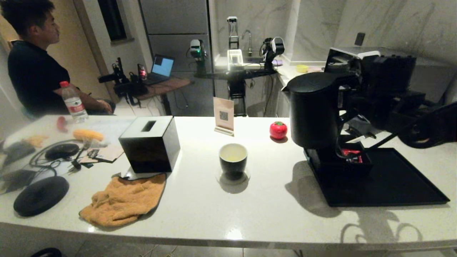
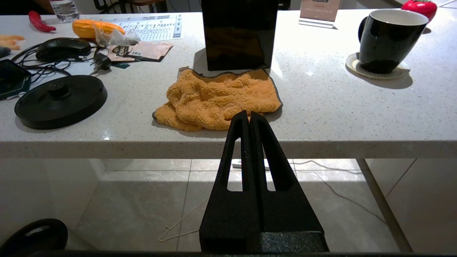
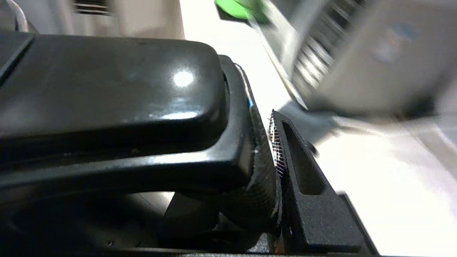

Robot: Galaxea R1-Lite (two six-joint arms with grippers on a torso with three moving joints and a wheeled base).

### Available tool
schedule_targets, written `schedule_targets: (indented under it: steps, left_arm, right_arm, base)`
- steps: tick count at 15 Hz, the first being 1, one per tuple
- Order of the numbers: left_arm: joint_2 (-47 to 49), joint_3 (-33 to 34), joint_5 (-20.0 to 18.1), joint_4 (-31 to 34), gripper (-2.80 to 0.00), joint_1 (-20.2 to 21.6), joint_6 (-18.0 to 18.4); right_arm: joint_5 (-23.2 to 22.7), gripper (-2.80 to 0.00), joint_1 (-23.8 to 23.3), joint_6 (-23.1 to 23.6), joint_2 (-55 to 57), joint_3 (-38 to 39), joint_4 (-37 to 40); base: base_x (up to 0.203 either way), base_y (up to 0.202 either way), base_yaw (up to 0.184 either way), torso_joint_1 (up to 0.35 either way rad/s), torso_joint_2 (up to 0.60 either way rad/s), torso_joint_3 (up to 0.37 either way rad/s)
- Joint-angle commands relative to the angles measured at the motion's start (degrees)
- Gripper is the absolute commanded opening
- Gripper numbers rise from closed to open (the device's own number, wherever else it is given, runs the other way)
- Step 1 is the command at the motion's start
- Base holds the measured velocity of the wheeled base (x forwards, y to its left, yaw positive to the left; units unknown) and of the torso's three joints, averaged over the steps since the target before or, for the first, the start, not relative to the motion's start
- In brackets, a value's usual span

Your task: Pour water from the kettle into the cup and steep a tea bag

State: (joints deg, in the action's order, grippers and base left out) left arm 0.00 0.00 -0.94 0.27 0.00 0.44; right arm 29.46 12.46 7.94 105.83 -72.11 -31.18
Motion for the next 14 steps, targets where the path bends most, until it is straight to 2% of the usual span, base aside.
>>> schedule_targets:
  steps: [1, 5, 9, 12, 14]
  left_arm:
    - [0.0, 0.0, -0.03, 0.0, -2.8, 0.0, 0.0]
    - [0.0, 0.0, -0.03, 0.0, -2.8, 0.0, 0.0]
    - [0.0, 0.0, -0.03, 0.0, -2.8, 0.0, 0.0]
    - [0.0, 0.0, -0.03, 0.0, -2.8, 0.0, 0.0]
    - [0.0, 0.0, -0.03, 0.0, -2.8, 0.0, 0.0]
  right_arm:
    - [0.16, -2.8, -4.8, -4.05, -2.95, -0.1, 3.84]
    - [0.14, -2.8, -15.17, -11.58, -5.44, -0.15, 11.31]
    - [-0.01, -2.8, -24.28, -13.14, -5.98, -0.23, 12.93]
    - [-0.02, -2.8, -29.18, -13.59, -5.56, 0.3, 12.9]
    - [-0.02, -2.8, -31.16, -15.61, -4.79, 0.89, 12.9]
  base:
    - [0.0, 0.0, 0.0, 0.0, 0.0, 0.0]
    - [0.0, 0.0, 0.0, 0.0, 0.0, 0.0]
    - [0.0, 0.0, 0.0, 0.0, 0.0, 0.0]
    - [0.0, 0.0, 0.0, 0.0, 0.0, 0.0]
    - [0.0, 0.0, 0.0, 0.0, 0.0, 0.0]
